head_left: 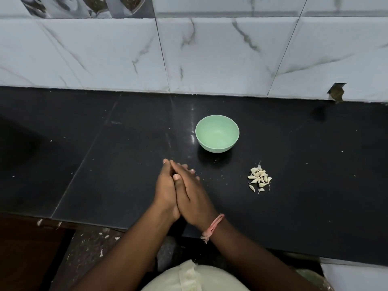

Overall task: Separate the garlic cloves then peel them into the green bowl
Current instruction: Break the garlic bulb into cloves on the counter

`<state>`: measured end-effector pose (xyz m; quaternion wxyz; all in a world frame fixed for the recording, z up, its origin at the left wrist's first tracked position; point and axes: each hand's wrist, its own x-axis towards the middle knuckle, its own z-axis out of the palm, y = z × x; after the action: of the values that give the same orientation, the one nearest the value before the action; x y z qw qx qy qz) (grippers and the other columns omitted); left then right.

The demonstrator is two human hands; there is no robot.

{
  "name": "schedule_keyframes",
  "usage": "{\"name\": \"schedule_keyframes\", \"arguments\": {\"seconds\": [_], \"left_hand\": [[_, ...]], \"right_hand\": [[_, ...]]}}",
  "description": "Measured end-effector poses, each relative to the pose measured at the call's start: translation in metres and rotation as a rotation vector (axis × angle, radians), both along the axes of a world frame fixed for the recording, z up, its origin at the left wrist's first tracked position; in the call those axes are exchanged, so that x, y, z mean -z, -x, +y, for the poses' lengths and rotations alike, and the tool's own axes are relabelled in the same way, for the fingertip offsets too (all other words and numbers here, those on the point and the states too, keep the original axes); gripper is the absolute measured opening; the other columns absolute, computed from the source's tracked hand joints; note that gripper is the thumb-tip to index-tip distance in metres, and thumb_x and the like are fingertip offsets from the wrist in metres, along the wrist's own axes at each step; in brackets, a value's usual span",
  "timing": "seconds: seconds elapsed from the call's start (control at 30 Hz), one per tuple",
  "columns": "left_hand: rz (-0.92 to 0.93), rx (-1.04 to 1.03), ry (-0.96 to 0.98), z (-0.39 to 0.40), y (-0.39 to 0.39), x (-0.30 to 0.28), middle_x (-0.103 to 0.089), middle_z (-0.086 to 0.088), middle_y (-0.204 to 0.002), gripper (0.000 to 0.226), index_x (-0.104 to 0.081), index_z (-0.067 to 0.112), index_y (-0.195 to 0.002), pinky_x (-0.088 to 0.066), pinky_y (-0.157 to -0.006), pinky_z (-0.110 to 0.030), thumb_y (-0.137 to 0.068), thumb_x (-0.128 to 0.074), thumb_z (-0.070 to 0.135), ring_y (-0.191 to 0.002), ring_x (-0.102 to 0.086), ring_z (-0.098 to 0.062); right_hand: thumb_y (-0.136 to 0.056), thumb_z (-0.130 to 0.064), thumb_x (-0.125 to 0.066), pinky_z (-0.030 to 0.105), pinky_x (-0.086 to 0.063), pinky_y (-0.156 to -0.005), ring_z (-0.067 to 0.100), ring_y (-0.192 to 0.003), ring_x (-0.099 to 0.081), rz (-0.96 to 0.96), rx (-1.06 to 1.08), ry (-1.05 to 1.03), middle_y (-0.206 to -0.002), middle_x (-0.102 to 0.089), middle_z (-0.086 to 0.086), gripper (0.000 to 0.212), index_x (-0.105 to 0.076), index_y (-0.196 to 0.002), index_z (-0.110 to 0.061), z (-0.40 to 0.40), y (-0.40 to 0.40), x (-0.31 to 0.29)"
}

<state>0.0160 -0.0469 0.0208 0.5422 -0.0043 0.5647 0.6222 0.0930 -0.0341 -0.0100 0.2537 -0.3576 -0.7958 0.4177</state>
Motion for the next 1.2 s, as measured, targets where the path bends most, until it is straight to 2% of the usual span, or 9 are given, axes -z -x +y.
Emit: {"name": "schedule_keyframes", "arguments": {"seconds": [0.1, 0.2, 0.33, 0.5, 0.73, 0.87, 0.93, 1.03, 1.2], "left_hand": [[0.041, -0.030, -0.009, -0.002, -0.003, -0.004, -0.070, -0.013, -0.105, 0.050, -0.066, 0.008, -0.112, -0.055, -0.082, -0.034, -0.105, -0.040, 0.051, -0.092, -0.070, -0.021], [0.122, -0.104, 0.022, 0.001, -0.009, -0.008, -0.071, -0.009, -0.103, 0.045, -0.065, 0.008, -0.118, -0.055, -0.074, -0.031, -0.107, -0.041, 0.045, -0.090, -0.070, -0.020], [0.078, -0.075, 0.043, 0.000, -0.031, -0.015, -0.072, -0.018, -0.108, 0.065, -0.068, 0.008, -0.108, -0.055, -0.096, -0.042, -0.099, -0.040, 0.066, -0.105, -0.070, -0.030], [0.044, -0.267, 0.000, -0.003, -0.039, -0.012, -0.066, -0.016, -0.126, 0.057, -0.059, 0.006, -0.129, -0.053, -0.096, -0.041, -0.105, -0.039, 0.053, -0.112, -0.067, -0.028], [-0.050, -0.066, -0.054, -0.014, -0.044, -0.012, -0.070, -0.018, -0.110, 0.071, -0.061, 0.007, -0.115, -0.054, -0.097, -0.046, -0.094, -0.044, 0.073, -0.104, -0.070, -0.031], [-0.019, -0.153, -0.028, -0.014, -0.026, -0.010, -0.068, -0.017, -0.117, 0.059, -0.059, 0.006, -0.127, -0.056, -0.083, -0.036, -0.102, -0.042, 0.058, -0.096, -0.069, -0.025], [-0.014, -0.094, 0.027, -0.013, -0.020, -0.010, -0.066, -0.018, -0.110, 0.056, -0.061, 0.007, -0.124, -0.055, -0.079, -0.036, -0.103, -0.043, 0.056, -0.090, -0.067, -0.025], [-0.059, 0.029, 0.037, -0.012, -0.013, -0.012, -0.069, -0.022, -0.106, 0.064, -0.064, 0.002, -0.116, -0.057, -0.082, -0.035, -0.103, -0.040, 0.059, -0.094, -0.068, -0.029], [-0.026, 0.039, -0.016, -0.010, 0.007, -0.007, -0.075, -0.015, -0.106, 0.033, -0.060, 0.002, -0.123, -0.057, -0.081, -0.032, -0.106, -0.049, 0.029, -0.095, -0.074, -0.023]], "right_hand": [[-0.101, -0.037, -0.023, 0.034, -0.016, -0.127, 0.024, -0.150, -0.034, -0.119, 0.135, 0.024, -0.158, -0.044, 0.011, 0.061, -0.046, -0.151, -0.009, 0.018, -0.009, 0.019], [-0.104, -0.036, -0.027, 0.031, -0.025, -0.124, 0.019, -0.147, -0.038, 0.039, 0.166, 0.017, -0.155, -0.047, 0.008, 0.056, -0.048, -0.148, -0.010, 0.020, -0.019, 0.007], [-0.105, -0.036, -0.028, 0.028, -0.025, -0.122, 0.014, -0.145, -0.040, 0.031, -0.054, -0.030, -0.153, -0.050, 0.003, 0.052, -0.048, -0.148, -0.015, 0.006, -0.031, 0.004], [-0.104, -0.022, -0.043, 0.030, -0.037, -0.112, 0.026, -0.132, -0.053, -0.019, 0.170, 0.031, -0.140, -0.060, 0.012, 0.039, -0.058, -0.136, -0.005, 0.030, -0.063, 0.009], [-0.104, -0.033, -0.030, 0.035, -0.023, -0.125, 0.015, -0.147, -0.037, 0.069, -0.022, -0.021, -0.155, -0.047, 0.005, 0.053, -0.048, -0.148, -0.012, -0.012, -0.053, 0.003], [-0.102, -0.033, -0.035, 0.035, -0.036, -0.116, 0.018, -0.133, -0.050, 0.030, 0.263, 0.017, -0.141, -0.059, 0.004, 0.048, -0.055, -0.140, -0.012, 0.004, -0.052, 0.002], [-0.105, -0.032, -0.036, 0.020, -0.032, -0.115, 0.013, -0.134, -0.047, 0.061, 0.214, -0.024, -0.144, -0.056, 0.002, 0.046, -0.051, -0.144, -0.012, -0.002, -0.045, -0.013], [-0.105, -0.029, -0.033, 0.028, -0.032, -0.119, 0.016, -0.135, -0.048, -0.044, 0.090, -0.084, -0.145, -0.055, 0.004, 0.046, -0.051, -0.143, -0.012, -0.017, -0.027, -0.010], [-0.100, -0.033, -0.035, 0.025, -0.041, -0.105, 0.021, -0.123, -0.058, -0.089, 0.436, 0.021, -0.132, -0.065, 0.008, 0.050, -0.058, -0.137, -0.009, -0.012, -0.016, -0.002]]}}
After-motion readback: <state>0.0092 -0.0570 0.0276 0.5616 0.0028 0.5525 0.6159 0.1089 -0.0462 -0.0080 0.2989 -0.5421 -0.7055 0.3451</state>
